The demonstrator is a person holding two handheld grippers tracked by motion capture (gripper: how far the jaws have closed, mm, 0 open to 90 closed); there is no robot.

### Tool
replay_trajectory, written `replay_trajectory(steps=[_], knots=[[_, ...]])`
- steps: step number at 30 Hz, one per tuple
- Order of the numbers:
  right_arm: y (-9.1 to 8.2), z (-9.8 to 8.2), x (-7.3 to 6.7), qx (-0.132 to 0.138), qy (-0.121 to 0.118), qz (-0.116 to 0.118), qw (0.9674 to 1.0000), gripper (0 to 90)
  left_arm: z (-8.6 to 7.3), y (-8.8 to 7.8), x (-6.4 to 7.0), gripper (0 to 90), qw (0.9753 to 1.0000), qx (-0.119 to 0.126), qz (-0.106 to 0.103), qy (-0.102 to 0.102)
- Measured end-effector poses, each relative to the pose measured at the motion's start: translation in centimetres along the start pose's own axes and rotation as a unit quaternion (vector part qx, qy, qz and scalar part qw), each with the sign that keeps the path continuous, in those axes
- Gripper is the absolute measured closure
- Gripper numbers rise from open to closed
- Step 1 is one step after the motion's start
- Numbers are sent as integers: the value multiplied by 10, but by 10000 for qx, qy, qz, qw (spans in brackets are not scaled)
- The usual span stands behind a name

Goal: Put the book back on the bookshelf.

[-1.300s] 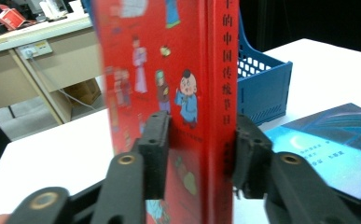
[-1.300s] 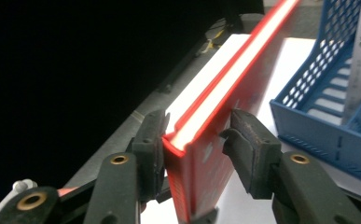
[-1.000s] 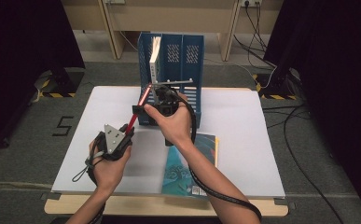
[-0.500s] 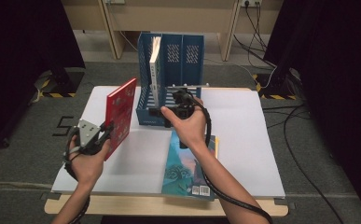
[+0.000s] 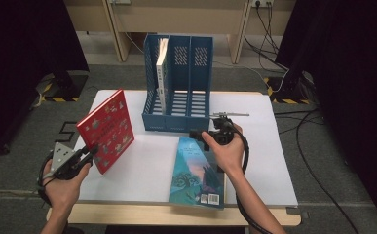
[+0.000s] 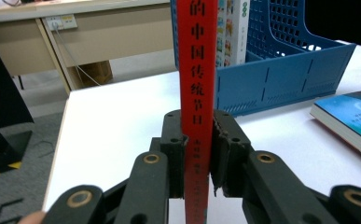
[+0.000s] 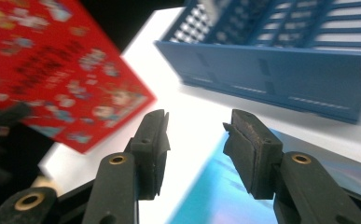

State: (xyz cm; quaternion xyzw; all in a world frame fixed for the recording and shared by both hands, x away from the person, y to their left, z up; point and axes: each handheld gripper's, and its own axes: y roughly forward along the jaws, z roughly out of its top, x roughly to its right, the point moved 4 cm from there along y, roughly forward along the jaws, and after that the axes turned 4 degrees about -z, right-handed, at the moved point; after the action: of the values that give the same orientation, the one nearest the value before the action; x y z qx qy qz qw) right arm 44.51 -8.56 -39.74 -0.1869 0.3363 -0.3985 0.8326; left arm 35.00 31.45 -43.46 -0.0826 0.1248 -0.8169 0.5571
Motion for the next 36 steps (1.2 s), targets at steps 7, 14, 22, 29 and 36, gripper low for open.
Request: replay_trajectory(steps=[7,14,22,29,36], knots=[[0,-25,24,-27,-33,-343,9994,568,-5,0,1,740,9999,72,17,155],[-2,-39,38,-60,141,-342,9993,567,11,13,-1,590,9985,494,-142,-190],[-6,-38,37,-31,147,-300,9994,562,35,31,3,699,9974,656,-262,172],[-7,-43,42,-70,204,-328,9992,560,35,37,-1,782,9967,664,-453,-143],[-11,-50,53,-42,225,-505,9985,572,39,40,4,792,9967,652,-466,-87]])
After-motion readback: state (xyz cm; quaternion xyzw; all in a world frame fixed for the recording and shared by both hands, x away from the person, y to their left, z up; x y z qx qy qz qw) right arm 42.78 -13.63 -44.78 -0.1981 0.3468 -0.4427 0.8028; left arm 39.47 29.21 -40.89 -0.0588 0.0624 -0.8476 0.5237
